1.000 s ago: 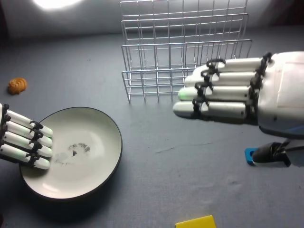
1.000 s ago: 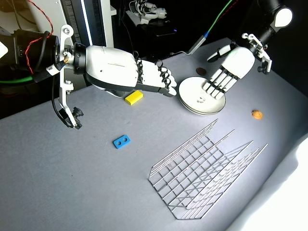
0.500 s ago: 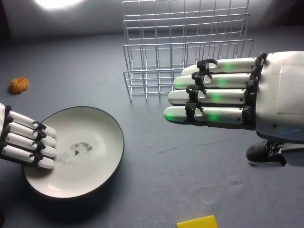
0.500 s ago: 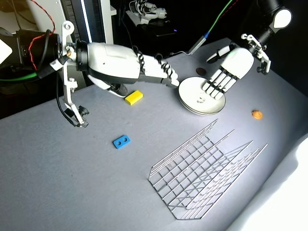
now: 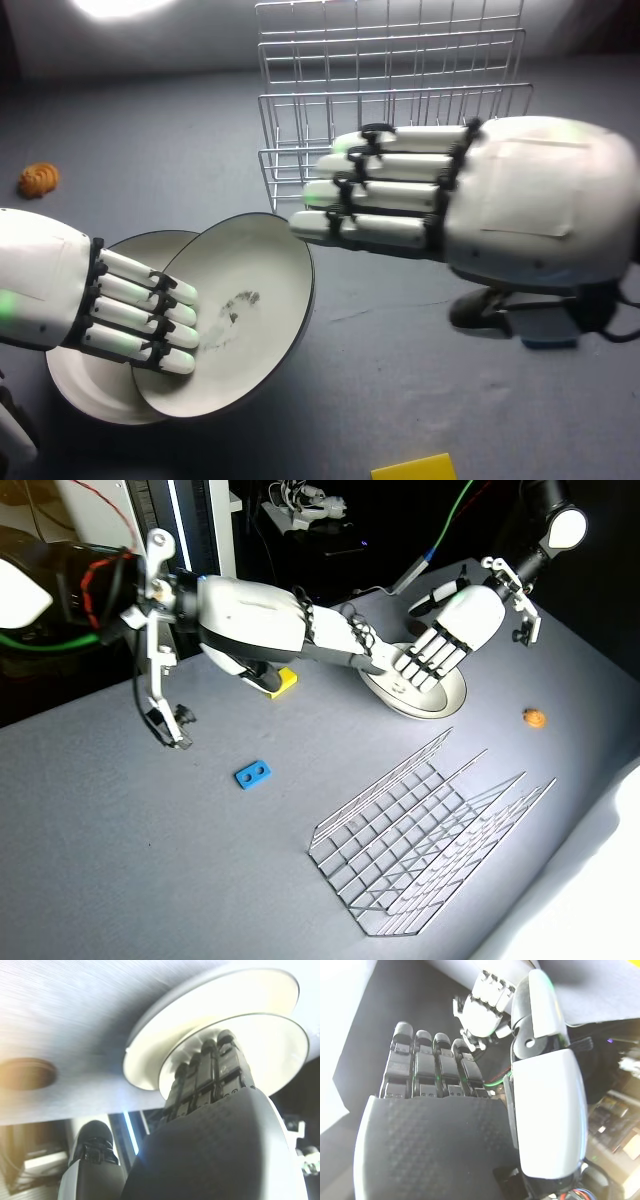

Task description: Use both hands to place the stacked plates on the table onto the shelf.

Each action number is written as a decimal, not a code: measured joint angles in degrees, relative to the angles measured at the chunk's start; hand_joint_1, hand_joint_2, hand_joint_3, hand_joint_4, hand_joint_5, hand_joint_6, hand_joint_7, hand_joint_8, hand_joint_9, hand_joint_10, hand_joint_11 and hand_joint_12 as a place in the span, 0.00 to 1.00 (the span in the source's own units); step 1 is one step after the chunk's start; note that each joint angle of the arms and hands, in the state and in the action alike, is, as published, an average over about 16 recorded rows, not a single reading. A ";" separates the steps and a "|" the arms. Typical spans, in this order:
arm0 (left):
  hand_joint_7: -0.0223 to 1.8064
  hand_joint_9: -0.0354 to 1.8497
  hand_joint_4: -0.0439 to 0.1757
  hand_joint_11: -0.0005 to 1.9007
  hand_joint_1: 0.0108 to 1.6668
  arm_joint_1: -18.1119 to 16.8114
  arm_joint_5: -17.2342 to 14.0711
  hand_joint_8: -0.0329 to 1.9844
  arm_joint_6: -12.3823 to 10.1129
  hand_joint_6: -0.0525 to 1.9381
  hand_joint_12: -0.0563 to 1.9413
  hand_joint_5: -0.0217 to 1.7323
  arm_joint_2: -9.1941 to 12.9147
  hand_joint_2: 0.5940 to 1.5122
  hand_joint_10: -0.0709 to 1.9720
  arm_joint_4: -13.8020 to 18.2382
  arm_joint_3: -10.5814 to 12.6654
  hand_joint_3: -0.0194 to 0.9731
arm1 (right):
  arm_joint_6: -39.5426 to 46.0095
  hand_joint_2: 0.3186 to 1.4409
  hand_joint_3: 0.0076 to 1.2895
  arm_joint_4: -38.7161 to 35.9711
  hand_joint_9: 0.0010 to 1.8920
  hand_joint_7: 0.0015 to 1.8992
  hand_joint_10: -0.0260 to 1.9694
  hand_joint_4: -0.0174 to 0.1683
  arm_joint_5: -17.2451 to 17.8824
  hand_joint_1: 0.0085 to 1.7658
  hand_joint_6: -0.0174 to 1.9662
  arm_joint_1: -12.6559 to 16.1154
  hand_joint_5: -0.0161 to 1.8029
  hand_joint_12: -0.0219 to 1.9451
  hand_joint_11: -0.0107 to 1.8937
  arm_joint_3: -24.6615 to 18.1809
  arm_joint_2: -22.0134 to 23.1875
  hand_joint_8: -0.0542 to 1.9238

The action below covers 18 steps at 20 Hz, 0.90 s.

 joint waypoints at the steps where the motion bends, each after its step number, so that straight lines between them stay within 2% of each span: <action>1: 0.01 0.03 0.19 0.01 0.00 -0.25 0.25 0.01 -0.09 0.02 0.03 0.02 -0.01 0.57 0.04 0.11 -0.54 0.04 | -1.08 0.64 0.01 1.27 0.01 0.00 0.02 0.10 -0.67 0.63 0.02 0.14 0.02 0.10 0.01 0.60 -1.20 0.03; 8: 0.01 0.03 0.19 0.01 0.00 -1.66 1.61 0.00 -0.73 0.02 0.03 0.01 0.00 0.57 0.04 0.75 -2.83 0.04 | -4.18 0.64 0.01 5.60 0.02 0.02 0.02 0.10 -4.10 0.64 0.02 1.53 0.03 0.13 0.01 5.97 -10.65 0.03; 18: 0.01 0.03 0.19 0.01 0.00 -1.93 2.05 0.00 -1.00 0.02 0.03 0.01 0.04 0.57 0.04 0.82 -3.43 0.04 | -6.51 0.64 0.01 6.05 0.09 0.09 0.02 0.10 -5.86 0.64 0.02 2.82 0.09 0.33 0.01 12.12 -22.00 0.03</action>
